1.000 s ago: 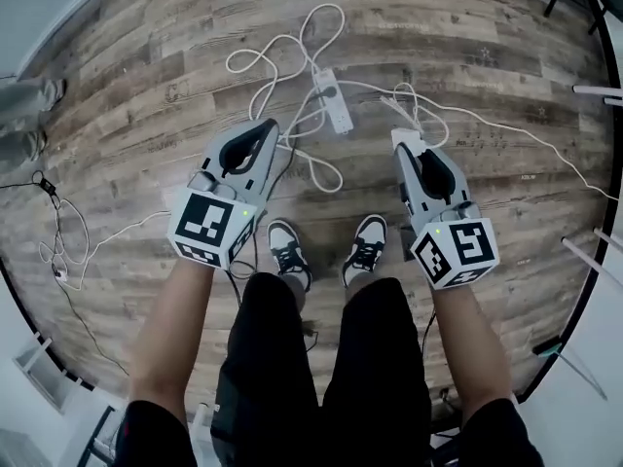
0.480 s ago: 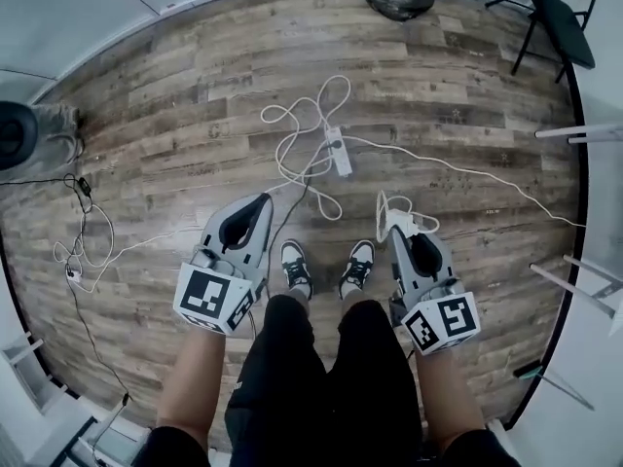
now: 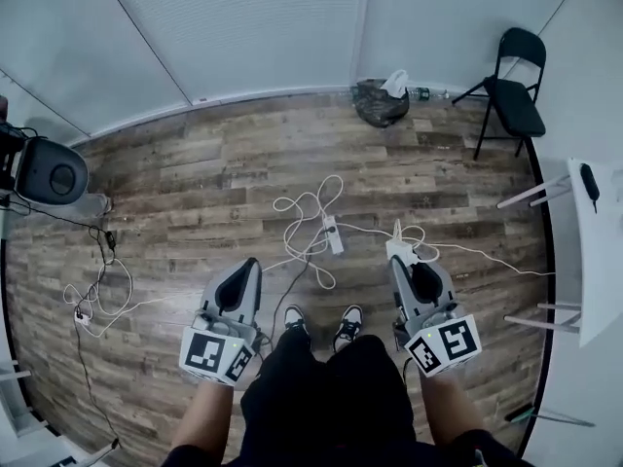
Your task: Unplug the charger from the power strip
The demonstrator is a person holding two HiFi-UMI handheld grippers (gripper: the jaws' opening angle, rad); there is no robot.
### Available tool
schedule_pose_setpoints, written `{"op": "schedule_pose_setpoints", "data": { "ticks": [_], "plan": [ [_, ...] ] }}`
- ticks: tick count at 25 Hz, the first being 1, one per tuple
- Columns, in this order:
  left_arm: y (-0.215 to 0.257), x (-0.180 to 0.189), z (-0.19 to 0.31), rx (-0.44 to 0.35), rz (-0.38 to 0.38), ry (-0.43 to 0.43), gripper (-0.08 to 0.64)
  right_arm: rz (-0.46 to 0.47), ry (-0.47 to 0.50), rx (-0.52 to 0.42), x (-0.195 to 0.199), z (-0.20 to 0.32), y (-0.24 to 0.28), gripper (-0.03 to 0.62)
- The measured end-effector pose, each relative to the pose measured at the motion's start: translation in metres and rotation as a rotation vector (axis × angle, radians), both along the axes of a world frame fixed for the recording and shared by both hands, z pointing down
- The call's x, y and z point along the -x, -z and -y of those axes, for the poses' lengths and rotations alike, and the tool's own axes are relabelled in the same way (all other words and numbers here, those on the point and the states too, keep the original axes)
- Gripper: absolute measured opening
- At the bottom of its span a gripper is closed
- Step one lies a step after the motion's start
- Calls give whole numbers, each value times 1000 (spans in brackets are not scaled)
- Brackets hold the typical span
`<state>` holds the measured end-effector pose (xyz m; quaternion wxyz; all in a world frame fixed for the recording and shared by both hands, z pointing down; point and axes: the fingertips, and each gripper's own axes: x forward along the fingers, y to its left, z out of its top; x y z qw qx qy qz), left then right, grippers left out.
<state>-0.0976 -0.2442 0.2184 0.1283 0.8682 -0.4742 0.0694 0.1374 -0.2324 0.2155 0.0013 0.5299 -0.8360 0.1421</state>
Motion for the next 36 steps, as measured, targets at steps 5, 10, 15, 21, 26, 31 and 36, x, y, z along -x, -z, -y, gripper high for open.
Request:
{"op": "schedule_pose_setpoints", "data": {
  "ticks": [5,10,15,21,26,31,36],
  "plan": [
    [76,6,-11,-88,-7,15,18,-9,20,-99,10,-1,69,107],
    [111,1,-13,-92,-18,14,20,-15,25,-132,15,-3,109,107],
    [139,-4,-13,-169,21,-12,20,-63,-1,-183,6,-12,146,107],
    [162,-7,-9,-211,14,-22,20,-104,-32,-227,-6,-15,168,107],
    [166,-15,-19,-205,23,-50,20,-114,-38,-227,-9,-19,172,107],
    [168,-16,-15,-208,16,-52,20,-120,-31,-221,-9,-12,171,107],
    [174,-13,-21,-209,13,-57,20,-121,-25,-213,-1,-18,173,107]
  ]
}}
